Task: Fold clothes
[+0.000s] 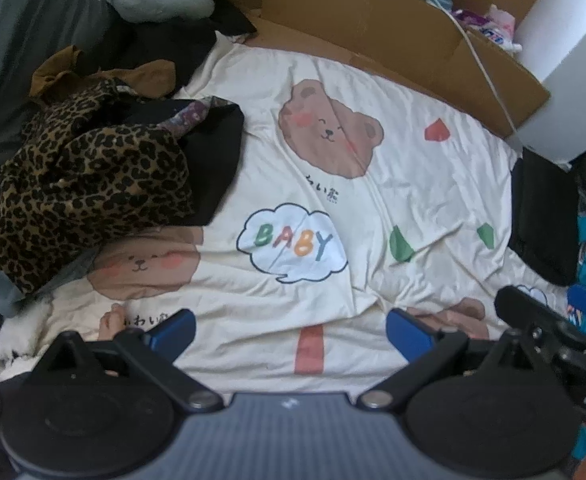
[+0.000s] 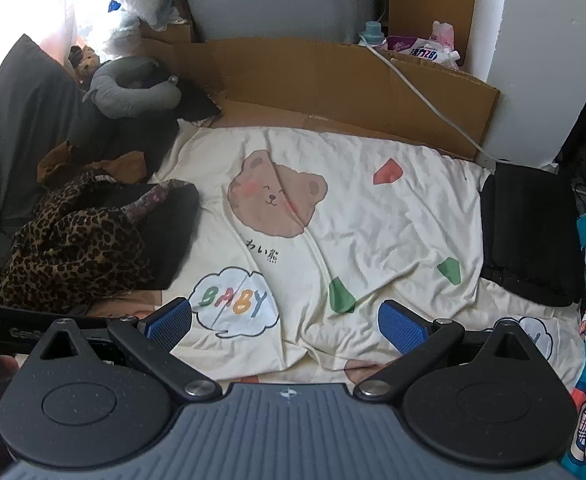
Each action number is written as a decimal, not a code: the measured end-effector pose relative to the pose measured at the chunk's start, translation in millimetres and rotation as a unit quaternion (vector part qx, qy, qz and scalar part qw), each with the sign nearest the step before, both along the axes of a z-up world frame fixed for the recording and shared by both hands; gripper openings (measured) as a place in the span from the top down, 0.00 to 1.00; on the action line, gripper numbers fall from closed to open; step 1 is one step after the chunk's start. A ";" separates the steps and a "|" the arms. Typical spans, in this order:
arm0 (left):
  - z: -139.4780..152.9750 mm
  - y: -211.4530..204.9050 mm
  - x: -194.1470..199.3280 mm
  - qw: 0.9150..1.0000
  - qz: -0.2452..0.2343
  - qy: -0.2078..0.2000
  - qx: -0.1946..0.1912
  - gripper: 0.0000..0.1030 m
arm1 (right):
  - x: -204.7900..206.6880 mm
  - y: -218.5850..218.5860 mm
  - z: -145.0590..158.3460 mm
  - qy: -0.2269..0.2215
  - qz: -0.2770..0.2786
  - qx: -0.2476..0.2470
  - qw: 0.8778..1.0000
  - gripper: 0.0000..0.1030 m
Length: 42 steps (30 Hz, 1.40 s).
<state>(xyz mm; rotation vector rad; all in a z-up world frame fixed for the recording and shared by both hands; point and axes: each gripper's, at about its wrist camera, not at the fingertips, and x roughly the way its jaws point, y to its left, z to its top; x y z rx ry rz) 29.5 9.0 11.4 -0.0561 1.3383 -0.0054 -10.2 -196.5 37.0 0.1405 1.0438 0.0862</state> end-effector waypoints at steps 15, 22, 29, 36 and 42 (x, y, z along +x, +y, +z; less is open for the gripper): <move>5.9 10.2 15.2 0.999 0.026 0.012 -0.035 0.01 | 6.5 -9.2 -1.8 0.002 -0.019 0.017 1.000 0.01; 28.4 1.5 24.5 1.000 0.000 -0.016 -0.015 0.01 | 15.7 -6.0 2.7 -0.003 -0.019 0.028 0.999 0.01; 51.1 28.3 45.3 1.000 0.003 -0.028 -0.012 0.01 | 29.6 -0.9 9.7 -0.007 -0.028 0.040 0.999 0.01; 77.5 76.6 74.3 0.999 0.011 -0.024 -0.022 0.02 | 38.7 15.6 18.1 -0.019 -0.011 0.049 0.999 0.01; 112.1 122.9 98.0 0.998 0.037 -0.045 0.006 0.02 | 42.0 24.0 15.8 -0.023 0.001 0.045 0.999 0.01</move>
